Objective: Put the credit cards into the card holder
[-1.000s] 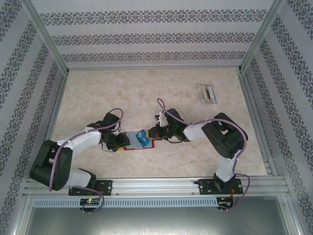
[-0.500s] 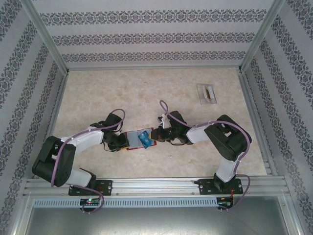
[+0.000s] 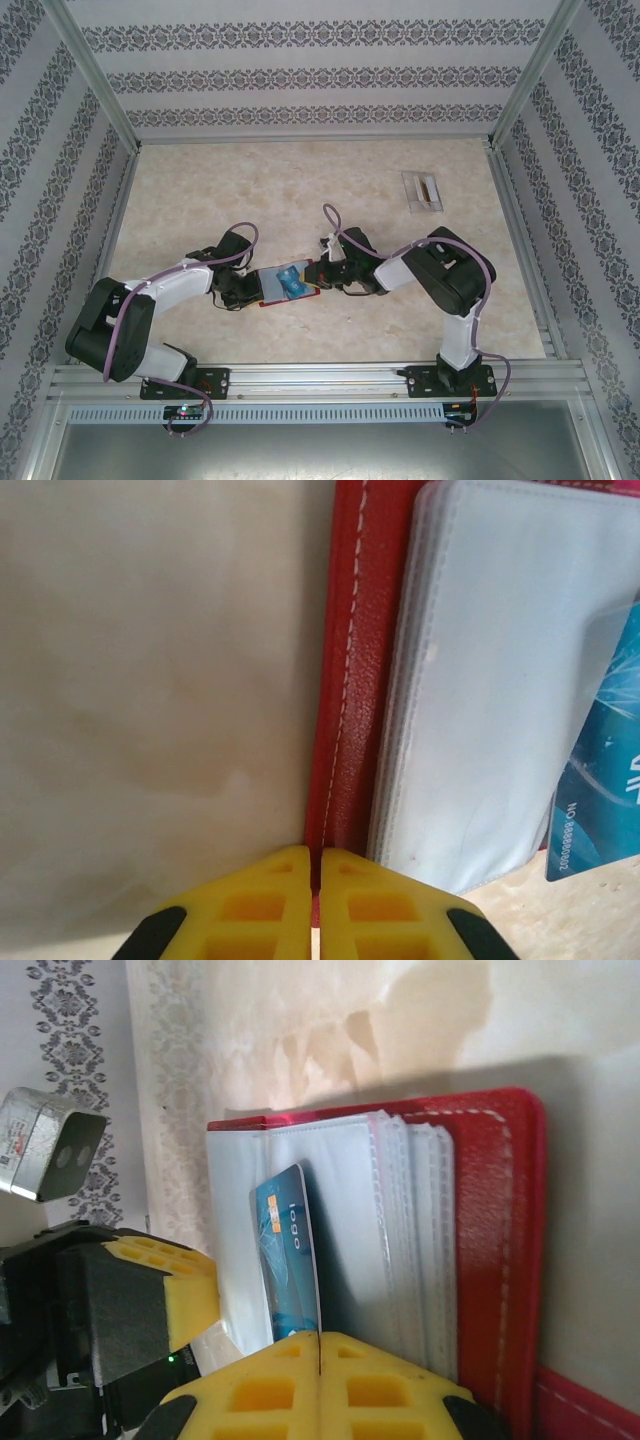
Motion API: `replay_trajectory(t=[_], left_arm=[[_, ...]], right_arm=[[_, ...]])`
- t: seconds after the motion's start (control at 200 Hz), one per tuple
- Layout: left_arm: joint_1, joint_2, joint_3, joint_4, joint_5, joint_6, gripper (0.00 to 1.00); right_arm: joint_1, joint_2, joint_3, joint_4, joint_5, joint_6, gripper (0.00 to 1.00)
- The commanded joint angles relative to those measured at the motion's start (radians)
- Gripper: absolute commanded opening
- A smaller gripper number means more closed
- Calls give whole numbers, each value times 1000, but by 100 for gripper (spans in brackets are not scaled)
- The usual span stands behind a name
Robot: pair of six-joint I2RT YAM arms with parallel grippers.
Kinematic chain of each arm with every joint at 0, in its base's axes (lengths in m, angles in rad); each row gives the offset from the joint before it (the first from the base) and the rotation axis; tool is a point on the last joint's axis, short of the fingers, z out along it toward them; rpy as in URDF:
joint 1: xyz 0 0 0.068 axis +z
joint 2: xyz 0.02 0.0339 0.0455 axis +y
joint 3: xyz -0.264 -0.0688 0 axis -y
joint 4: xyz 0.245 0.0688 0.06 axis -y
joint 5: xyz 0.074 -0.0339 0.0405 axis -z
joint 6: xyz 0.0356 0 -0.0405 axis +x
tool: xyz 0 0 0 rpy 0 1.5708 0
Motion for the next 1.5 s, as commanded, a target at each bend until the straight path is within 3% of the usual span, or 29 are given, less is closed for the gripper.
replay_trajectory(t=[0.0, 0.689, 1.494], left_arm=[[-20, 25, 9, -10, -33, 21, 5], [-30, 19, 15, 3, -3, 17, 2], [-32, 56, -3, 38, 0, 42, 0]], right_arm=[[17, 50, 22, 11, 3, 24, 0], [94, 87, 37, 138, 149, 144, 0], [120, -7, -41, 101, 318, 181, 0]])
